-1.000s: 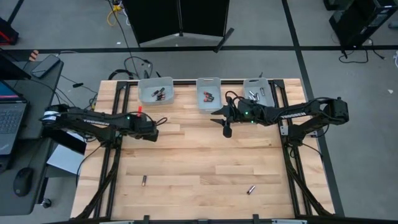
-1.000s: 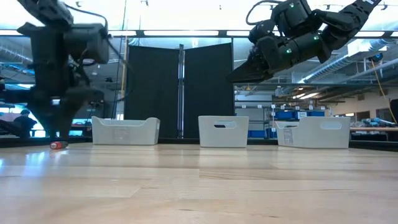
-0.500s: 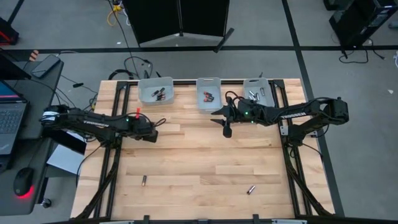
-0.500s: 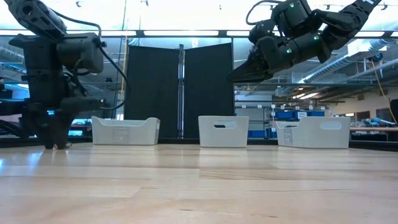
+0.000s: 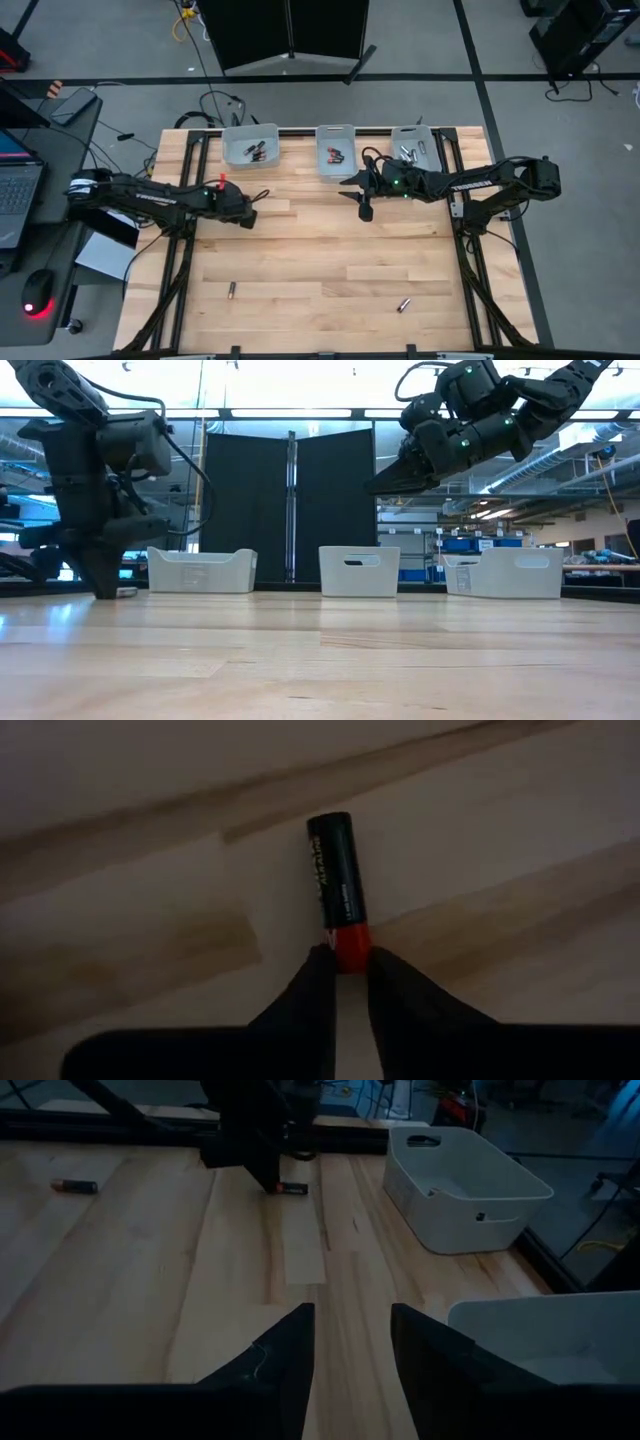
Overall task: Sort batteries
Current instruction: Put the black orange battery into the middle bin
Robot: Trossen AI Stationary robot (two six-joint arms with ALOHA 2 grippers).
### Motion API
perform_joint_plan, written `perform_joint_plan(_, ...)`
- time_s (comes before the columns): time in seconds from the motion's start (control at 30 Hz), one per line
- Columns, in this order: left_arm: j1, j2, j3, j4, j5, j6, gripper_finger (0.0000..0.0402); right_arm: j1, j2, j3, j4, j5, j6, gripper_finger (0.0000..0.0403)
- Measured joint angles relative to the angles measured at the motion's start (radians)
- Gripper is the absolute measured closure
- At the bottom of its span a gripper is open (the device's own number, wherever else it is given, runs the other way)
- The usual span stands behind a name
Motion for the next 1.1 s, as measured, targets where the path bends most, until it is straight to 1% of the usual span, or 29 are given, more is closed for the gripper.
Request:
perform_joint_plan(0.13, 0.002, 0.003, 0.006, 0.056, -0.020, 0.098, 0.0360, 0.000, -0.002, 0.000, 0.005, 0.000, -0.017, 0.0259)
perform_joint_plan(0.3, 0.008, 0.002, 0.073, 0.182, -0.029, 0.248, 0.0360, 0.000, -0.003, 0.000, 0.000, 0.000, -0.018, 0.0259)
perform_joint_plan(0.4, 0.052, 0.001, 0.145, 0.220, -0.014, 0.369, 0.0360, 0.000, -0.007, 0.000, -0.004, 0.000, 0.000, 0.0259)
perform_joint_plan(0.53, 0.114, 0.001, 0.237, 0.214, 0.021, 0.548, 0.0360, 0.003, -0.008, 0.000, -0.026, 0.002, 0.038, 0.0259)
perform_joint_plan(0.63, 0.143, 0.001, 0.281, 0.299, 0.044, 0.680, 0.0360, 0.003, -0.008, 0.000, -0.015, 0.005, 0.078, 0.0259)
perform_joint_plan(0.73, 0.154, 0.001, 0.285, 0.486, 0.123, 0.768, 0.0360, -0.002, -0.008, 0.000, 0.049, 0.005, 0.161, 0.0259)
perform_joint_plan(0.87, 0.157, 0.019, 0.287, 0.722, 0.259, 0.887, 0.0360, -0.002, -0.009, 0.000, 0.191, -0.039, 0.253, 0.0259)
perform_joint_plan(0.93, 0.164, 0.042, 0.286, 0.824, 0.335, 0.907, 0.0360, 0.005, -0.005, 0.000, 0.292, -0.067, 0.281, 0.0259)
perform_joint_plan(1.0, 0.172, 0.074, 0.287, 0.944, 0.429, 0.909, 0.0360, 0.006, -0.005, 0.000, 0.389, -0.122, 0.323, 0.0259)
perform_joint_plan(1.1, 0.181, 0.133, 0.287, 1.088, 0.535, 0.907, 0.0360, 0.005, -0.005, 0.000, 0.497, -0.170, 0.385, 0.0259)
